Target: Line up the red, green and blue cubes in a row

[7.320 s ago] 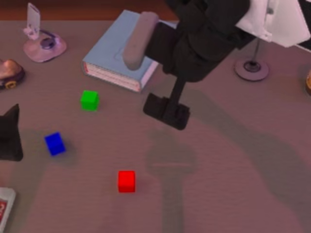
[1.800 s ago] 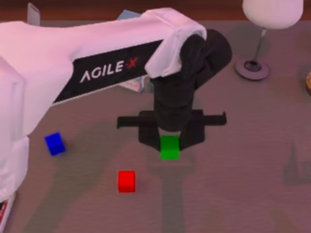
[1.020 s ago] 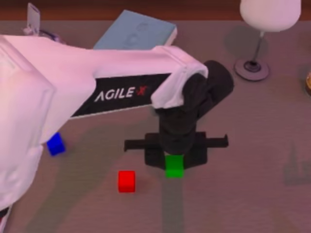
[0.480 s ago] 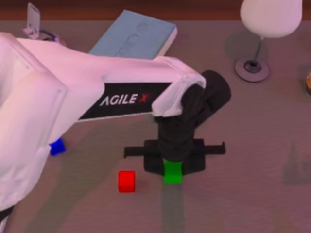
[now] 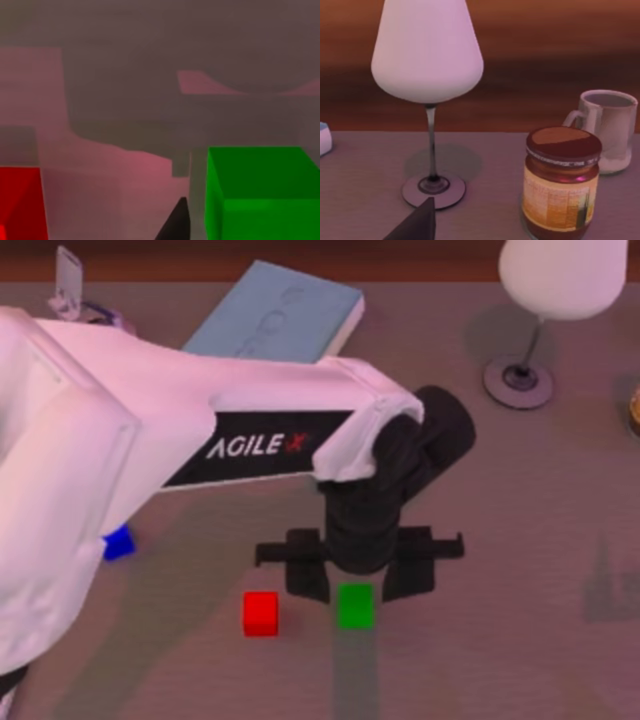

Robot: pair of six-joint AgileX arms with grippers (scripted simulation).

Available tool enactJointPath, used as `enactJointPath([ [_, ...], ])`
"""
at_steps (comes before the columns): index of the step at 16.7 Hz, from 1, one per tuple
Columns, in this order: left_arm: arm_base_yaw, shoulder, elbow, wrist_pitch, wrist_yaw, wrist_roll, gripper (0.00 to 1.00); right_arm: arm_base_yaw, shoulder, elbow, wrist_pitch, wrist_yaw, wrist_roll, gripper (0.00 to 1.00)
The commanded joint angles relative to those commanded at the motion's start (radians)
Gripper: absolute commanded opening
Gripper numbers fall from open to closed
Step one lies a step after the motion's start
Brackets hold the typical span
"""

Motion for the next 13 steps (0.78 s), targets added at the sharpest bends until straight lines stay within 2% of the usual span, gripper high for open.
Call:
enactJointPath([
  [2, 0.000, 0.000, 0.000, 0.000, 0.000, 0.000, 0.98, 0.000, 0.000, 0.000, 0.000, 0.000, 0.000, 1.00],
  [3, 0.000, 0.000, 0.000, 0.000, 0.000, 0.000, 1.00, 0.000, 0.000, 0.000, 0.000, 0.000, 0.000, 1.00],
  [13, 0.001, -0.005, 0.015, -0.018, -0.001, 0.000, 1.00, 0.000, 0.000, 0.000, 0.000, 0.000, 0.000, 1.00],
])
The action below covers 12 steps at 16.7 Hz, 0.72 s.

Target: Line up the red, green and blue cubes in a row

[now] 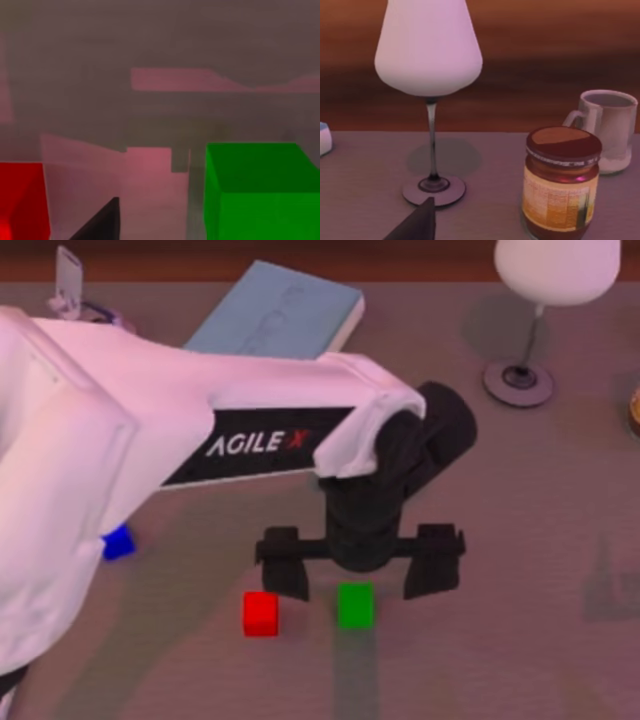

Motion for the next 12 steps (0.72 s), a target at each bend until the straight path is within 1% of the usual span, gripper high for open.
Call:
enactJointPath([
  [7, 0.015, -0.069, 0.144, -0.218, 0.000, -0.004, 1.00, 0.000, 0.000, 0.000, 0.000, 0.000, 0.000, 1.00],
  [12, 0.012, -0.070, 0.148, -0.223, 0.000, -0.004, 1.00, 0.000, 0.000, 0.000, 0.000, 0.000, 0.000, 1.00],
])
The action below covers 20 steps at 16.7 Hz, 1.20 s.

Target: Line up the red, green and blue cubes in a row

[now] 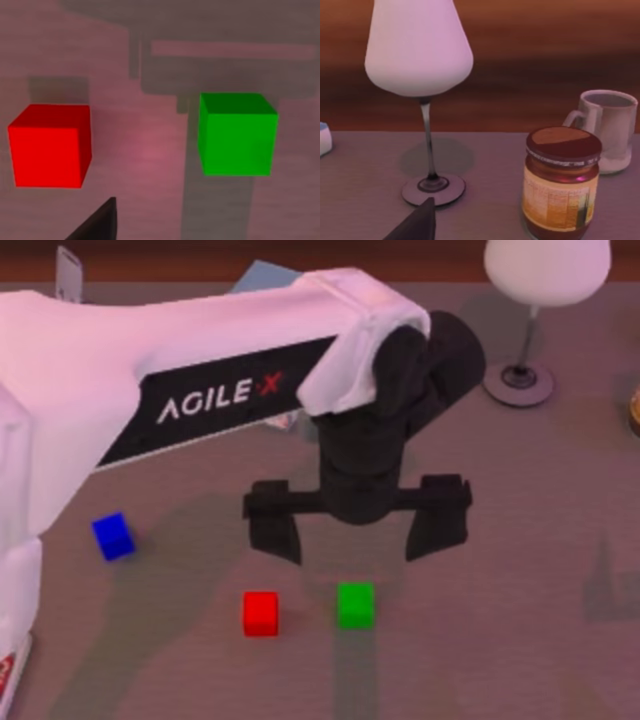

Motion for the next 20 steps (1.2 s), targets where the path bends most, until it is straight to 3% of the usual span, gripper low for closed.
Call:
enactJointPath([
  [4, 0.039, -0.003, -0.011, 0.005, -0.002, 0.105, 1.00, 0.000, 0.000, 0.000, 0.000, 0.000, 0.000, 1.00],
  [8, 0.128, -0.013, -0.042, 0.018, -0.002, 0.361, 1.00, 0.000, 0.000, 0.000, 0.000, 0.000, 0.000, 1.00],
  [20, 0.530, -0.101, -0.249, 0.086, 0.008, 1.491, 1.00, 0.000, 0.000, 0.000, 0.000, 0.000, 0.000, 1.00],
])
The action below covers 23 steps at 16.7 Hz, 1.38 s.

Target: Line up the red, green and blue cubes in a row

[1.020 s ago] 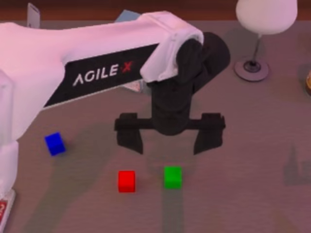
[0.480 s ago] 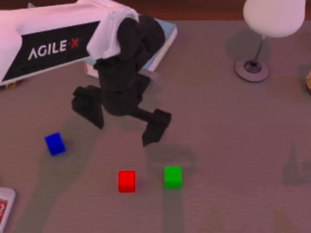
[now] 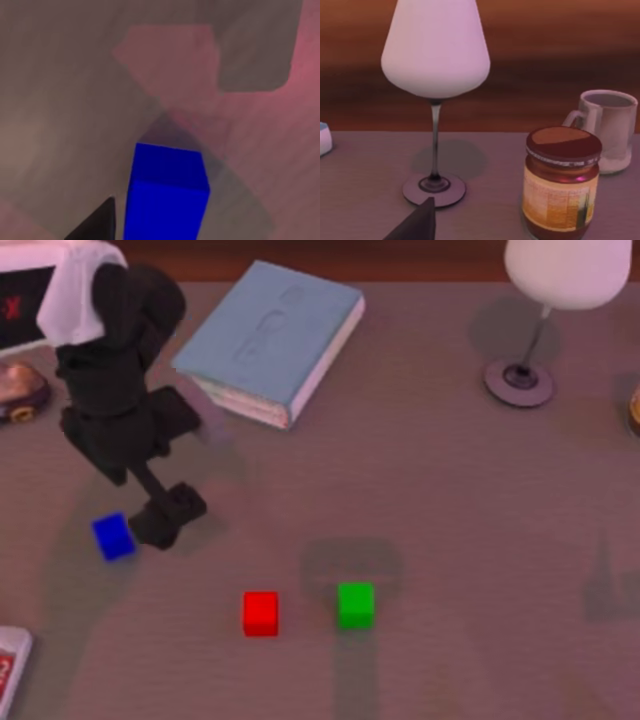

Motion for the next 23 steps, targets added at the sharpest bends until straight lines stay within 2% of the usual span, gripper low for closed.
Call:
enactJointPath([
  [3, 0.080, -0.036, -0.041, 0.027, 0.001, 0.191, 1.00, 0.000, 0.000, 0.000, 0.000, 0.000, 0.000, 1.00],
  [6, 0.126, -0.061, -0.062, 0.046, 0.002, 0.287, 1.00, 0.000, 0.000, 0.000, 0.000, 0.000, 0.000, 1.00],
  [13, 0.127, -0.052, -0.070, 0.063, 0.002, 0.296, 1.00, 0.000, 0.000, 0.000, 0.000, 0.000, 0.000, 1.00],
  [20, 0.132, 0.064, -0.208, 0.325, 0.003, 0.301, 1.00, 0.000, 0.000, 0.000, 0.000, 0.000, 0.000, 1.00],
  [23, 0.133, 0.090, -0.236, 0.374, 0.003, 0.302, 1.00, 0.000, 0.000, 0.000, 0.000, 0.000, 0.000, 1.00],
])
